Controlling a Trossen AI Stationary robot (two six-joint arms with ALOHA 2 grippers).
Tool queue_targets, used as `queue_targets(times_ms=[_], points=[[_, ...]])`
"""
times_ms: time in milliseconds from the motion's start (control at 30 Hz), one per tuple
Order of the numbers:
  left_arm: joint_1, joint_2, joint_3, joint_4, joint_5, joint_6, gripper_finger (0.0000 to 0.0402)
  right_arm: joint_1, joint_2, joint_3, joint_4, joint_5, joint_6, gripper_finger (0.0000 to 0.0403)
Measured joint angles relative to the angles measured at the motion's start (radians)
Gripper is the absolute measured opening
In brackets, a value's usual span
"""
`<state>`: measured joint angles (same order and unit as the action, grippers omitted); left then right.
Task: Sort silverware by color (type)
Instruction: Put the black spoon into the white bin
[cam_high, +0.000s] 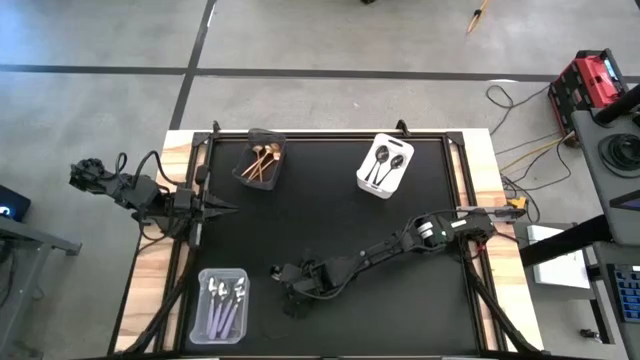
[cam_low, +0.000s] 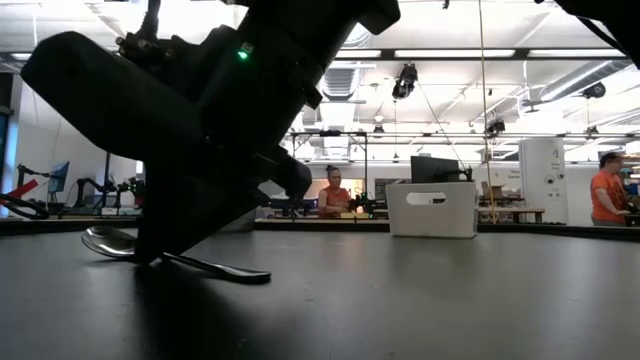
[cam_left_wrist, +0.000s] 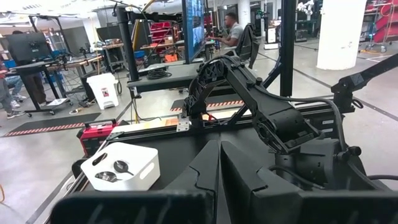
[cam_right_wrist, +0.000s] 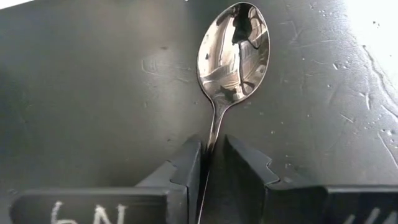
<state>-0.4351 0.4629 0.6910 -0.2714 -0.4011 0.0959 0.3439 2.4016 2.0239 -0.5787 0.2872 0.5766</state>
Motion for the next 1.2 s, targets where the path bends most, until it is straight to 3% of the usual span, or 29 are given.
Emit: queue_targets(times_ms=[367,833,1200], points=[[0.0,0.0,0.0,-0.001,0.0,0.0,0.0,-0.004,0.0,-0.004,-0.008,0.004,-0.009,0.0015],[0.0,-0.001,0.0,-0.008,0.0,0.0,0.0,-0.008,-0.017,0.029,-0.04,-0.003,-0.034,0.001],[0.0,-0.002,0.0,-0.008,0.0,0.0,0.0,-0.042,-0.078,0.031,-0.11,0.028,0.067,0.0012]])
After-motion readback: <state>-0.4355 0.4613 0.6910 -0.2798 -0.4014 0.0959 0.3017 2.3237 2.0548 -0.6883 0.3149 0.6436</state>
